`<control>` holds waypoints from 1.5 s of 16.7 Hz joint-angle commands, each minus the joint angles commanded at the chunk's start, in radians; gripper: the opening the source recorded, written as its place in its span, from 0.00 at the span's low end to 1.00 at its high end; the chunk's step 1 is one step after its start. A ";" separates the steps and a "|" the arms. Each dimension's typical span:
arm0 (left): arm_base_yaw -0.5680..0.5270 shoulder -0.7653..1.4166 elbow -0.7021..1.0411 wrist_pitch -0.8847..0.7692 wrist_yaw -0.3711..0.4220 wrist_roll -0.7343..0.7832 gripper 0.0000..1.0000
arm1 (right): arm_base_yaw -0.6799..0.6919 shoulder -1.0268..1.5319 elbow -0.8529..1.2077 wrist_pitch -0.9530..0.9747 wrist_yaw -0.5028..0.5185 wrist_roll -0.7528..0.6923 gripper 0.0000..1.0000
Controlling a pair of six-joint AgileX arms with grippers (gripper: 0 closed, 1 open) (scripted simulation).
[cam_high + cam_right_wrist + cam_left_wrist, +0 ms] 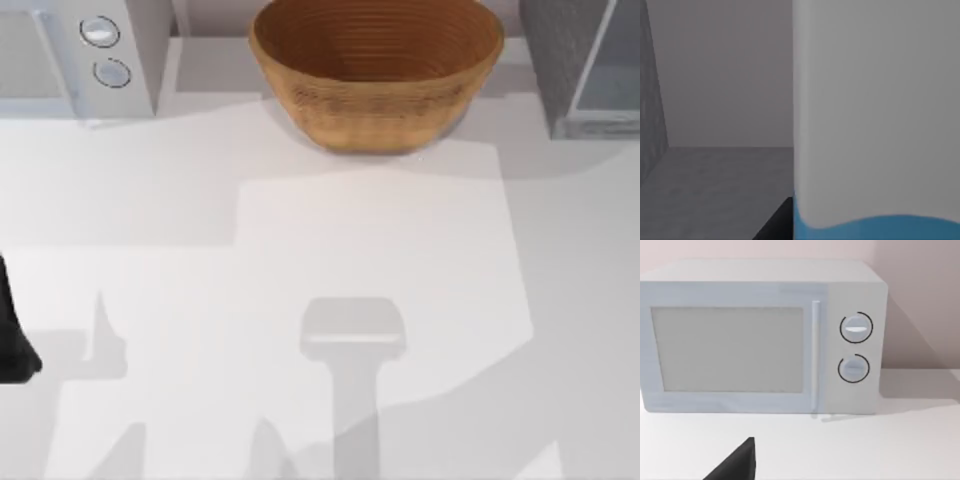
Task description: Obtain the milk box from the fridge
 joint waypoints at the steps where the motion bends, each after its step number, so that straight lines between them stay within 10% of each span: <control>1: 0.000 0.000 0.000 0.000 0.000 0.000 1.00 | 0.000 0.000 0.000 0.000 0.000 0.000 0.00; 25: 0.000 0.000 0.000 0.000 0.000 0.000 1.00 | -0.011 -0.187 -0.044 -0.134 -0.017 0.005 0.00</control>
